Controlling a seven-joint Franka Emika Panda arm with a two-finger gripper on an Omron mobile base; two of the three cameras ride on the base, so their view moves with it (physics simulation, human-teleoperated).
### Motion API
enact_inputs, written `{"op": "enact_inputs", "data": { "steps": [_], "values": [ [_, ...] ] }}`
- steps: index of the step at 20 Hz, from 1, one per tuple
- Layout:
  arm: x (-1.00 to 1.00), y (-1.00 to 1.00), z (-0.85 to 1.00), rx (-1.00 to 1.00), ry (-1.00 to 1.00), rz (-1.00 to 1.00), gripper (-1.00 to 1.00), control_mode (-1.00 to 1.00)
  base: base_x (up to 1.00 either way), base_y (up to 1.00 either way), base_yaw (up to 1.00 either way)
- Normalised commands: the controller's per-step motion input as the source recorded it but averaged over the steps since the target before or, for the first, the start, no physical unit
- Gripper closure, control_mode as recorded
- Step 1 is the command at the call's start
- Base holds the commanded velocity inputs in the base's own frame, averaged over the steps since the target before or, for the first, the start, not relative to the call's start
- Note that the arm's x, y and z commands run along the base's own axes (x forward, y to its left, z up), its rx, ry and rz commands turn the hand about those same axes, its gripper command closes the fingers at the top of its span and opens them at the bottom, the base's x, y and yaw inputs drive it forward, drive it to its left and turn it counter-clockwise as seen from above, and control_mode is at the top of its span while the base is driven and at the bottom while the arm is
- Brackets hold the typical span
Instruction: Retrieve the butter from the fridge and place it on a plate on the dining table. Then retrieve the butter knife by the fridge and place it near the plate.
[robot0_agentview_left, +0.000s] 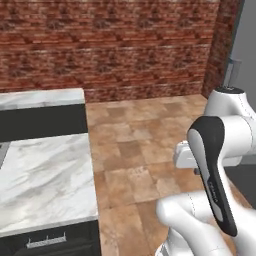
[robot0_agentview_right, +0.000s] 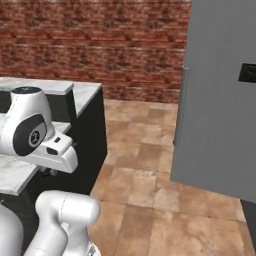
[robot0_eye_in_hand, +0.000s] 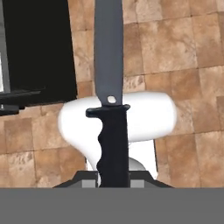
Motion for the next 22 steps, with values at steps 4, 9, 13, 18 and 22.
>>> {"op": "enact_inputs", "data": {
  "steps": [4, 9, 13, 18, 22],
  "values": [
    [0.0, 0.0, 0.0, 0.0, 0.0, 0.0, 1.0, 1.0, 0.62, 0.43, -0.28],
    [0.0, 0.0, 0.0, 0.0, 0.0, 0.0, 1.0, 1.0, 0.65, -0.06, -0.02],
    [0.0, 0.0, 0.0, 0.0, 0.0, 0.0, 1.0, 1.0, 0.85, 0.04, -0.01],
    [0.0, 0.0, 0.0, 0.0, 0.0, 0.0, 1.0, 1.0, 1.0, 0.01, -0.01],
    [0.0, 0.0, 0.0, 0.0, 0.0, 0.0, 1.0, 1.0, 1.0, 0.01, -0.01]
  ]
}}
